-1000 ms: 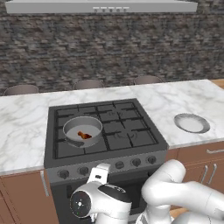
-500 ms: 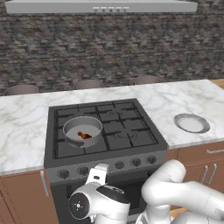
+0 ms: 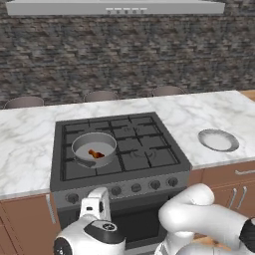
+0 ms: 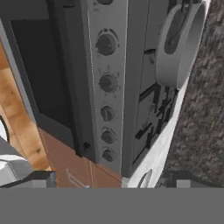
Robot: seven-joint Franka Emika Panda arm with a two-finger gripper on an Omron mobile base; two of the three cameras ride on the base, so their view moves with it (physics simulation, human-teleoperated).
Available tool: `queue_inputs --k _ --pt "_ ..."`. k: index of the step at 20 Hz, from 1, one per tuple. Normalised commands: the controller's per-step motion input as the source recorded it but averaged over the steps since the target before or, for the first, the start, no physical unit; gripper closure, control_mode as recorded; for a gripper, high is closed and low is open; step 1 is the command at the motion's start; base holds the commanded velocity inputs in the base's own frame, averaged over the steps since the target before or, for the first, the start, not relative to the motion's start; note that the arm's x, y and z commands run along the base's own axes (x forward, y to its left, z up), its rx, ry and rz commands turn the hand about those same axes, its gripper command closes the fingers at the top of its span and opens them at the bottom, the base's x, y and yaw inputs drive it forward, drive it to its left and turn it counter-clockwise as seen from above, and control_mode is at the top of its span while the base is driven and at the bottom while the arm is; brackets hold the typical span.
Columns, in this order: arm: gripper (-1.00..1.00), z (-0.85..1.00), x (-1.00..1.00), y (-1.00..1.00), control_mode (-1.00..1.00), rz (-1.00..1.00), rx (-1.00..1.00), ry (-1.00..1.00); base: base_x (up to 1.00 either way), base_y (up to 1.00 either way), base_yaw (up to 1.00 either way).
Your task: Retrieve the frozen meat and place it in the pot on a burner. Then turn the burner on.
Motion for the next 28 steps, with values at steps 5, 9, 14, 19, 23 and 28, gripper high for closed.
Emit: queue_inputs --k 5,9,14,19,23,28 --pt "-1.0 0.07 -0.24 0.31 -1.0 0.04 -0.44 -0.16 0.0 0.0 0.0" --pt "-1.0 0.01 -0.37 0.04 -1.0 0.03 -0.35 -0.27 0.0 0.0 0.0" --pt "-1.0 0.54 -0.23 0.0 -1.0 0.01 -0.36 -0.13 0.0 0.0 0.0" --pt "-1.0 0.77 -0.22 0.0 -1.0 0.0 -0.37 -0.05 0.0 0.0 0.0" --pt "-1.0 -0.06 0.0 -0.06 -1.0 0.07 -0.23 0.01 0.0 0.0 0.0" --pt "-1.0 -0.02 0.09 -0.26 -1.0 0.15 -0.1 0.07 0.0 0.0 0.0"
